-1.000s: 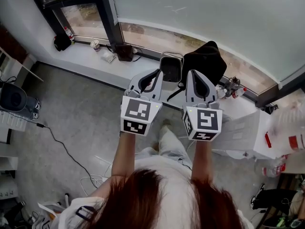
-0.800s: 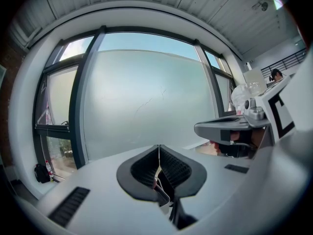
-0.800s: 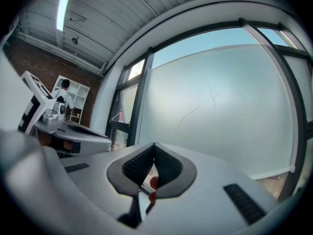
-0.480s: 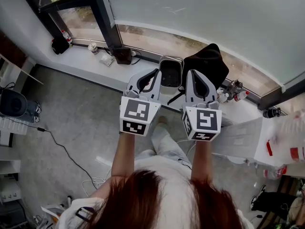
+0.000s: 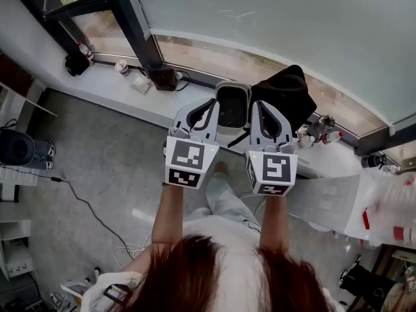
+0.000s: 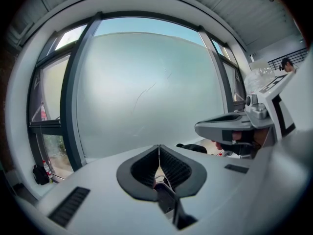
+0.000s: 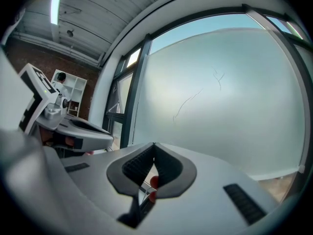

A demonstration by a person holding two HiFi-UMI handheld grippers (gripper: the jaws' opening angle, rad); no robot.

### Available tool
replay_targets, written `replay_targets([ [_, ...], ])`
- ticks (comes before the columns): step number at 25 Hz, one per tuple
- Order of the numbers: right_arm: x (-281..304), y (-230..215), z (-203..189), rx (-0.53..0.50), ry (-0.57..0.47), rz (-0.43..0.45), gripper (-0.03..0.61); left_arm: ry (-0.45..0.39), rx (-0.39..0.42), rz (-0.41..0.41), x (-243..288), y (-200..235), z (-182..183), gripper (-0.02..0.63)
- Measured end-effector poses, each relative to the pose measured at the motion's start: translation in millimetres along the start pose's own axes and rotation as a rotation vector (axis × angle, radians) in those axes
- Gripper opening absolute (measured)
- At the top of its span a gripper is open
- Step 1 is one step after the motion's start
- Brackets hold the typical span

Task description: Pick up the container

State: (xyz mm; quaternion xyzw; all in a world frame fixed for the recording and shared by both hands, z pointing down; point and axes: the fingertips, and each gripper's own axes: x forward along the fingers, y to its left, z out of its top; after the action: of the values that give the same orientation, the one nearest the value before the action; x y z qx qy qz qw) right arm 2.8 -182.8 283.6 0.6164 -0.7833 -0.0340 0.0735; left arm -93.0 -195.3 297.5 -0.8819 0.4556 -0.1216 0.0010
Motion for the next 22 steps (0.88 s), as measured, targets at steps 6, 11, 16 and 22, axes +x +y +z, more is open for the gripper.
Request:
replay_targets([
  [6,37.2,-16.5,-18.2,-0.019,0.04,0.004,0.025,-0.001,-0.015,0.012,41.6,12.4,-4.4,0.018],
  [11,60.5,-29.5,-34.2,0.007,0.068,0.006,0.025,0.021,-0.018,0.021,69.6,21.6,-13.5,0.018],
  [16,83.2,-37.2,-52.3,0.027,0.099,0.026,0.026,0.054,-0.02,0.006,95.4,26.4,-28.4,0.018],
  [22,108.5,-44.3,-70.9,0.042,0.135,0.043,0.026,0.081,-0.028,0.001,121.5,34.2,-43.7,0.018],
])
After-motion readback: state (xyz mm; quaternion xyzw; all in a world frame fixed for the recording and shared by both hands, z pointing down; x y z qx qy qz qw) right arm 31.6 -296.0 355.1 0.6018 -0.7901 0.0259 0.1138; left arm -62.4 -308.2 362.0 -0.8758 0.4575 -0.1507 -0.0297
